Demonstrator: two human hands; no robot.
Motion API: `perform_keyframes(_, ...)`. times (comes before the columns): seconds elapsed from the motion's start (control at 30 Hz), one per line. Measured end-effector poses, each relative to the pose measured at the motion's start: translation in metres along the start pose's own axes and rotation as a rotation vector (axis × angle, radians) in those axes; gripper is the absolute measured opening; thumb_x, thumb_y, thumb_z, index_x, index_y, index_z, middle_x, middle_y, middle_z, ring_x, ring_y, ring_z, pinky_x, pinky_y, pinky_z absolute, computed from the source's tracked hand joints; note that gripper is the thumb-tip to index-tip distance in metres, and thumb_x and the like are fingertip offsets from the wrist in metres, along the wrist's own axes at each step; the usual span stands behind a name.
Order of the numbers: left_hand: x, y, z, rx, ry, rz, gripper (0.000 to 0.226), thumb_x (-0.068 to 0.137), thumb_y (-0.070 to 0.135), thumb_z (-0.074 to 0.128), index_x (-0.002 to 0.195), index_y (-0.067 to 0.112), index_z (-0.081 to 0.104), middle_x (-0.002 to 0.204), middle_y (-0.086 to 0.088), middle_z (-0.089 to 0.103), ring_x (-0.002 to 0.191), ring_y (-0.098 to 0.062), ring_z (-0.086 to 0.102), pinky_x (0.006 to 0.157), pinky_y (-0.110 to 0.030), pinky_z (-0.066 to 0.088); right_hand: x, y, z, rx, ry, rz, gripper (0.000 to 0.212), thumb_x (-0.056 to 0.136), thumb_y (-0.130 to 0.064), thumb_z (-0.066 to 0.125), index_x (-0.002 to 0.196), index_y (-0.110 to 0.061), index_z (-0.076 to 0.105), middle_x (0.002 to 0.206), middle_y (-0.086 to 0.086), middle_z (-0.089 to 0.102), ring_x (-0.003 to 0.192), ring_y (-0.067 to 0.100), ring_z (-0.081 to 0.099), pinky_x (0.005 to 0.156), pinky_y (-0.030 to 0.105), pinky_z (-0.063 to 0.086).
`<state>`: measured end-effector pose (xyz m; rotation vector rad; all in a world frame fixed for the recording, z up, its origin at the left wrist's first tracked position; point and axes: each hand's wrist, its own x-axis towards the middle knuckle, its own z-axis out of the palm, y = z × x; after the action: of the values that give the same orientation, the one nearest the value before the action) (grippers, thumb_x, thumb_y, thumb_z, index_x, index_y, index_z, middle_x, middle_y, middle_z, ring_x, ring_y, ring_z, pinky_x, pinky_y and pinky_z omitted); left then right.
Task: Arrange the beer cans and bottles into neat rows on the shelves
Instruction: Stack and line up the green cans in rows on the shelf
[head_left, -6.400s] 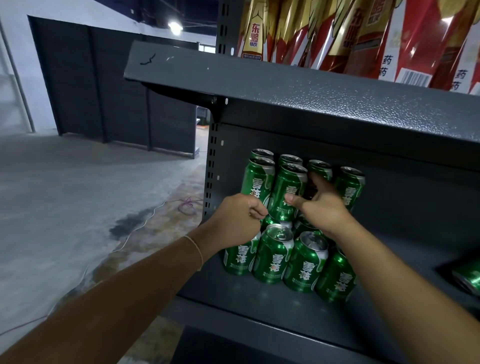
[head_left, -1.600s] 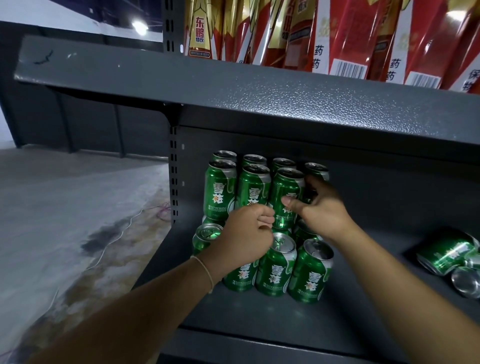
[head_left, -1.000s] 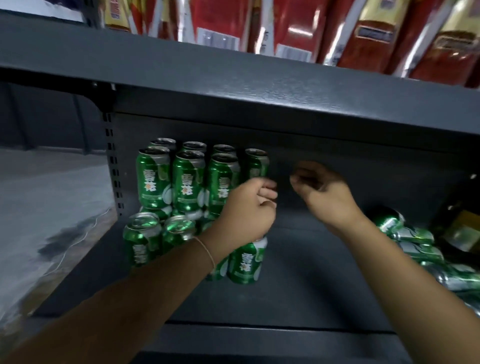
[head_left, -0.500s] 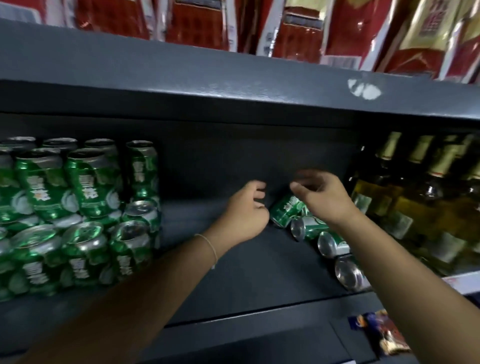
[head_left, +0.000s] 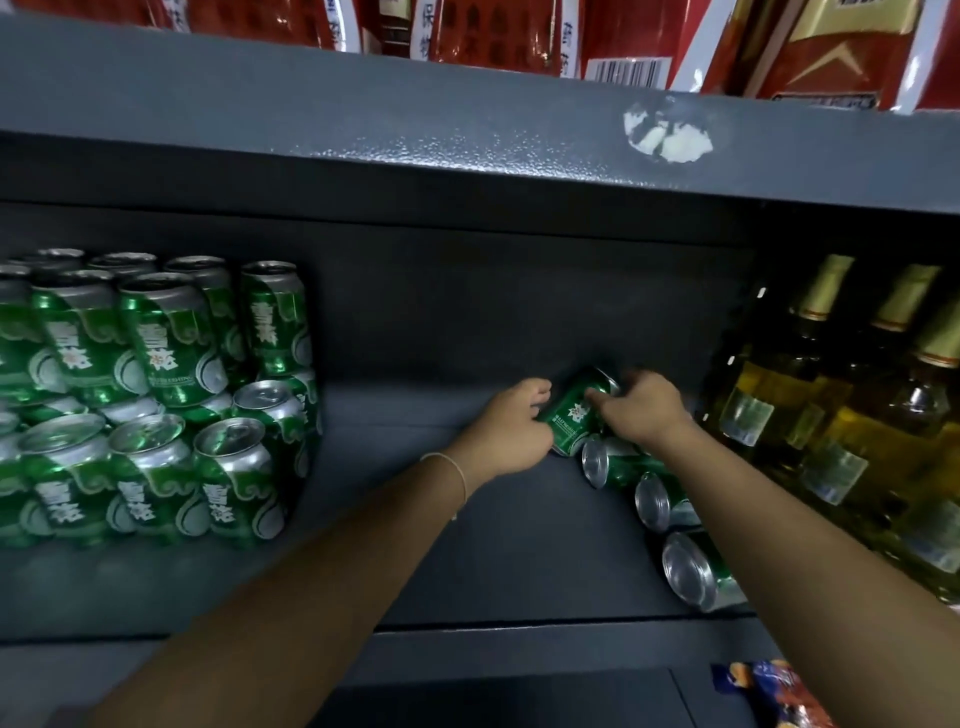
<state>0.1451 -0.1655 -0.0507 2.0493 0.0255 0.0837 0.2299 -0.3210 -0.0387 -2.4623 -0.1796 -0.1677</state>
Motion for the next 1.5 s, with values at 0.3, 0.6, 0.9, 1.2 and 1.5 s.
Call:
perform_keyframes(0.3,0.001,-0.019,-0.007,-0.002,0.121,-0.025,0.056,0.084,-0.008,0.044,0.138,0.006,0.045,0.138,-0.012,0.054,0.121,-0.021,0.056,0.102,-0.028,0.044,0.026,-0.004,0.009,-0.073,-0.06,0.054,0.07,0.084,-0.059,0.062,0.134,-0.011,0.053,0.136,0.011,0.058,0.124,0.031,0.054,0.099,0.031,0.044)
perform_keyframes(0.6,-0.014,-0.025,-0.035,0.042,0.126,-0.057,0.062,0.085,0.01,0.062,0.143,0.01,0.041,0.142,-0.007,0.05,0.122,-0.018,0.055,0.105,-0.036,0.045,0.004,-0.042,0.019,0.157,-0.019,-0.066,0.077,0.071,-0.044,0.083,0.136,-0.016,0.053,0.131,0.002,0.062,0.118,0.022,0.06,0.098,0.029,0.048)
perform_keyframes(0.9,-0.053,-0.028,-0.086,0.016,0.222,0.011,0.053,0.058,0.039,0.086,0.102,0.025,0.061,0.101,0.008,0.069,0.093,-0.01,0.066,0.087,-0.039,0.055,-0.04,-0.125,0.014,0.621,-0.088,-0.243,0.077,0.057,-0.03,0.093,0.125,-0.017,0.059,0.113,0.001,0.067,0.098,0.015,0.068,0.085,0.035,0.058)
perform_keyframes(1.2,-0.097,-0.03,-0.146,-0.1,0.436,0.067,0.044,0.057,0.037,0.089,0.091,0.024,0.066,0.088,0.008,0.073,0.082,-0.008,0.07,0.079,-0.037,0.059,-0.072,-0.181,0.031,0.728,-0.356,-0.397,0.051,0.062,-0.039,0.088,0.107,-0.02,0.074,0.094,-0.005,0.077,0.086,0.006,0.073,0.072,0.016,0.055)
perform_keyframes(1.5,-0.123,-0.043,-0.193,0.012,0.434,0.058,0.044,0.066,0.035,0.086,0.1,0.025,0.06,0.094,0.012,0.068,0.082,0.001,0.063,0.064,-0.014,0.049,-0.092,-0.222,0.068,0.824,-0.425,-0.348,0.064,0.051,-0.029,0.092,0.109,-0.01,0.071,0.104,0.008,0.075,0.099,0.026,0.072,0.095,0.048,0.054)
